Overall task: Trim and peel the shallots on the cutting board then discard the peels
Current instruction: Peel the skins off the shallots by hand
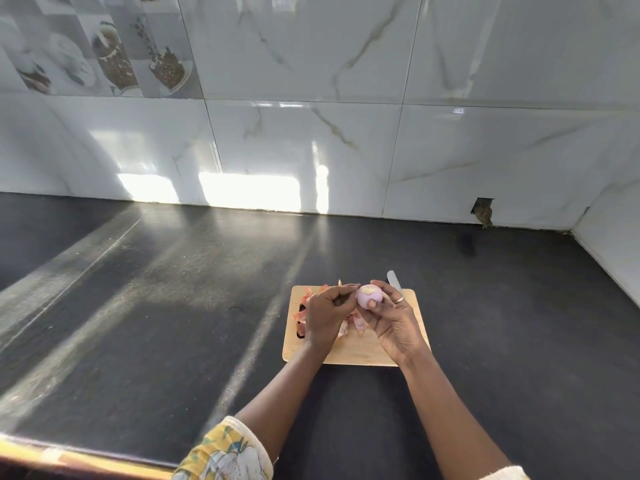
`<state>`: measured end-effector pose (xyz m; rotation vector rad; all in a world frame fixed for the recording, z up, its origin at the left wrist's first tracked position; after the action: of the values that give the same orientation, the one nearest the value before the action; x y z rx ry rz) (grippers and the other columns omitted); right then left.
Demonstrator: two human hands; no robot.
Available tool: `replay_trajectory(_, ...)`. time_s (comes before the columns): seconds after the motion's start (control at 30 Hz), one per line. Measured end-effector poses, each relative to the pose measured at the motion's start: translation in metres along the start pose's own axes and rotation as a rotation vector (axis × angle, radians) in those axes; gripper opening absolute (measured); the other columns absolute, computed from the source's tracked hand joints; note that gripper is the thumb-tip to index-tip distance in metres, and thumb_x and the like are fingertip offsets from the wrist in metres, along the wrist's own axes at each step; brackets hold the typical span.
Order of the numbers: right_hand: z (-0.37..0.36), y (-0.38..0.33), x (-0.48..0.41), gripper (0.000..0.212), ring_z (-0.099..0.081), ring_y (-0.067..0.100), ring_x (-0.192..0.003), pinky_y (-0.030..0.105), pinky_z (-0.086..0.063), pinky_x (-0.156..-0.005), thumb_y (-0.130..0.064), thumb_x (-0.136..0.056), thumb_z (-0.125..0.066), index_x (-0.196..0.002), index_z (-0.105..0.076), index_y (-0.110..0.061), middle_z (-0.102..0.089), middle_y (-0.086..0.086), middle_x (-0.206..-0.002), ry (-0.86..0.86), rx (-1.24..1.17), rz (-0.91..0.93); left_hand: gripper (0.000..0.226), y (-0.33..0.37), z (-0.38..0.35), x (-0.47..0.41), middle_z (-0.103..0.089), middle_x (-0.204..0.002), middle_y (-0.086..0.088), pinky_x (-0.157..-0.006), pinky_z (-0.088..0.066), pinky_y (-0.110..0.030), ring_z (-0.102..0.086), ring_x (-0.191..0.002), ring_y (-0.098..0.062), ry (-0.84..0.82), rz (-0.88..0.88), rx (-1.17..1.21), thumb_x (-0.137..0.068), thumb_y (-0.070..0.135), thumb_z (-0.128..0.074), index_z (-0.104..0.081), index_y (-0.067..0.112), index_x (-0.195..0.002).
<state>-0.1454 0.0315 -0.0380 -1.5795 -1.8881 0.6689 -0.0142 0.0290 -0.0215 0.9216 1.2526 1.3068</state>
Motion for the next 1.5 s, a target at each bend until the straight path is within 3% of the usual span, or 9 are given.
replay_trajectory(0.3,0.002,0.004,-0.001,0.085,-0.069,0.03,-0.089,0.034,-0.059,-0.072,-0.026,-0.041,-0.096,-0.112,-0.054,-0.008,-0.068,0.019,-0.106,-0.009,-0.027,-0.061,0.014,-0.005,0.002,0.002,-0.074,-0.09,0.0,-0.081,-0.053,-0.03,-0.068,-0.087,-0.014,-0.014,0.091,0.212,-0.084,0.016,-0.06,-0.073,0.019,-0.088)
replay_trajectory(0.43,0.0,0.001,0.001,0.079,-0.069,0.025,-0.081,0.032,-0.059,-0.071,-0.019,-0.042,-0.096,-0.109,-0.054,-0.006,-0.07,0.014,-0.095,-0.017,-0.029,-0.052,0.023,-0.003,0.0,0.005,-0.072,-0.095,0.008,-0.078,-0.052,-0.015,-0.067,-0.091,-0.005,-0.073,0.1,0.243,-0.08,0.019,-0.071,-0.069,0.015,-0.103)
replay_trajectory(0.53,-0.002,0.0,0.003,0.051,-0.068,0.017,-0.073,0.03,-0.059,-0.074,-0.007,-0.063,-0.08,-0.107,-0.055,-0.006,-0.067,0.014,-0.094,-0.036,-0.064,-0.051,0.025,-0.003,-0.002,0.002,-0.072,-0.084,0.013,-0.072,-0.048,-0.009,-0.067,-0.081,0.002,-0.074,0.078,0.159,-0.075,0.009,-0.075,-0.072,0.018,-0.098)
replay_trajectory(0.7,-0.002,0.001,0.004,0.081,-0.071,0.022,-0.084,0.028,-0.059,-0.075,-0.013,-0.034,-0.098,-0.104,-0.056,-0.006,-0.07,0.012,-0.093,-0.016,-0.031,-0.049,0.014,-0.002,0.0,0.002,-0.074,-0.089,0.005,-0.076,-0.048,-0.012,-0.065,-0.081,0.002,-0.036,0.017,0.051,-0.081,0.016,-0.069,-0.075,0.015,-0.094)
replay_trajectory(0.87,0.001,0.004,0.003,0.083,-0.07,0.024,-0.087,0.028,-0.059,-0.071,-0.015,-0.03,-0.098,-0.102,-0.058,-0.006,-0.067,0.014,-0.099,0.009,-0.024,-0.051,0.013,0.005,-0.001,0.003,-0.071,-0.08,0.006,-0.064,-0.041,-0.004,-0.061,-0.069,0.01,-0.017,-0.035,-0.12,-0.083,0.014,-0.066,-0.074,0.011,-0.092)
replay_trajectory(1.1,0.001,0.005,0.006,0.08,-0.069,0.028,-0.089,0.031,-0.059,-0.073,-0.021,-0.039,-0.097,-0.107,-0.061,-0.003,-0.067,0.017,-0.101,0.012,-0.049,-0.084,0.018,-0.003,0.003,-0.001,-0.074,-0.084,-0.001,-0.083,-0.051,-0.033,-0.068,-0.082,-0.014,0.072,0.086,-0.135,-0.083,0.03,-0.066,-0.074,0.016,-0.093)
replay_trajectory(1.2,0.006,0.006,0.006,0.062,-0.067,0.032,-0.092,0.037,-0.059,-0.077,-0.022,-0.056,-0.089,-0.107,-0.058,-0.007,-0.063,0.021,-0.108,0.073,-0.037,-0.095,0.015,-0.002,0.004,0.0,-0.075,-0.083,0.0,-0.085,-0.049,-0.031,-0.068,-0.08,-0.013,0.038,0.061,-0.177,-0.084,0.026,-0.066,-0.074,0.021,-0.096)
replay_trajectory(1.37,0.007,0.003,0.008,0.033,-0.066,0.034,-0.093,0.037,-0.059,-0.075,-0.018,-0.076,-0.073,-0.103,-0.06,-0.003,-0.06,0.023,-0.108,0.13,-0.104,-0.076,0.026,-0.003,0.002,0.002,-0.069,-0.112,-0.004,-0.077,-0.03,0.001,-0.061,-0.103,-0.012,-0.09,0.006,-0.396,-0.09,0.011,-0.053,-0.069,0.016,-0.111)
replay_trajectory(1.5,0.003,0.001,0.01,0.02,-0.07,0.029,-0.078,0.03,-0.059,-0.065,-0.013,-0.094,-0.049,-0.102,-0.059,0.003,-0.066,0.022,-0.095,0.165,-0.126,-0.084,0.029,-0.007,-0.003,0.004,-0.059,-0.129,0.001,-0.102,-0.035,-0.016,-0.053,-0.121,-0.013,-0.165,0.005,-0.469,-0.091,0.025,-0.055,-0.066,0.014,-0.115)
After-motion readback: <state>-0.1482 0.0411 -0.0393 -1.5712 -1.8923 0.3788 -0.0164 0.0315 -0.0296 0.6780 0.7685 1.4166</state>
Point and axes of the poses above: each hand's wrist, its own x-axis away from the middle knuckle, its own z-axis out of the back of the hand, y = z × x, the point moved 3 cm from there along -x, towards the middle knuckle
